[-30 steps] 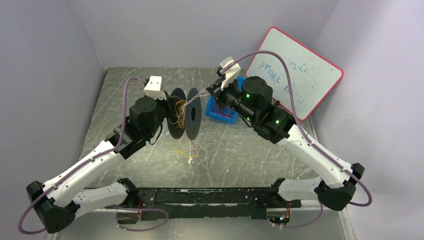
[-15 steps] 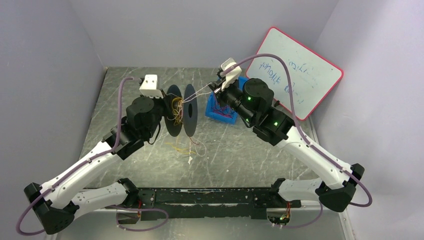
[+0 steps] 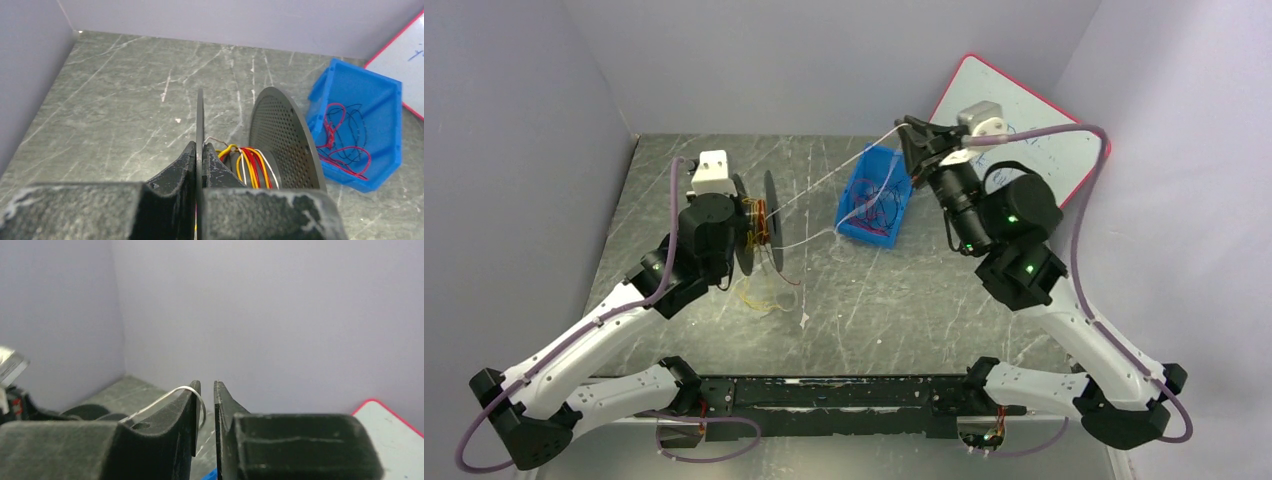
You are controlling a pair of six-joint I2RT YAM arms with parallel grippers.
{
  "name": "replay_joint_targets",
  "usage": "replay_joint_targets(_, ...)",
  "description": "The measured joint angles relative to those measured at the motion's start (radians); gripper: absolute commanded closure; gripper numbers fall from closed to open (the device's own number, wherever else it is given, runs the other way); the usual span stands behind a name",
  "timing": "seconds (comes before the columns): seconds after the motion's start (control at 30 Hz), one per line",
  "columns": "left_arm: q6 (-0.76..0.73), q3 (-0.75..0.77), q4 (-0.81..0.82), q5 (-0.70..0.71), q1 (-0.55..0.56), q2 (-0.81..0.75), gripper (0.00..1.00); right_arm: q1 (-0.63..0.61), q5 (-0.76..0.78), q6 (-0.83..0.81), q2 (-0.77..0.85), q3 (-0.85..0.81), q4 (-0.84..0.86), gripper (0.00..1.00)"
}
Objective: Wrap the cables
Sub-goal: Wrap the cable around the cable reel.
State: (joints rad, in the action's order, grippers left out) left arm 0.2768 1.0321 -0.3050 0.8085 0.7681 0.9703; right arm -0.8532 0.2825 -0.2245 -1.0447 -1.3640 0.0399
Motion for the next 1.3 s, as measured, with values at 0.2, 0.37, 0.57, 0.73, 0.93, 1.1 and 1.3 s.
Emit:
replay_joint_targets(0.2, -0.018, 0.0, -0.026, 0.053, -0.002, -0.009, 0.93, 0.004, 0.12, -0.058, 0.049, 0.015, 0.089, 0.8)
replay_joint_targets(0.37, -0.032, 0.0, -0.039, 0.079, -0.002, -0.016, 0.93, 0.006, 0.217, -0.117, 0.097, 0.063, 0.126, 0.78)
replay_joint_targets(0.57, -0.046, 0.0, -0.038, 0.09, -0.002, -0.024, 0.93, 0.006, 0.317, -0.191, 0.142, 0.085, 0.126, 0.74)
replay_joint_targets(0.73, -0.054, 0.0, -0.037, 0.087, -0.002, -0.025, 0.93, 0.006, 0.375, -0.226, 0.187, 0.085, 0.113, 0.78)
replay_joint_targets(0.93, -0.095, 0.0, -0.04, -0.003, -0.002, -0.024, 0.93, 0.007, 0.4, -0.241, 0.199, 0.085, 0.101, 1.0)
replay_joint_targets(1.1, -0.135, 0.001, -0.083, -0.119, -0.002, -0.024, 0.93, 0.008, 0.419, -0.275, 0.159, 0.08, 0.097, 1.0)
replay_joint_targets(1.3, -0.2, 0.001, -0.17, -0.307, -0.002, -0.051, 0.93, 0.008, 0.439, -0.329, 0.076, 0.046, 0.113, 1.0)
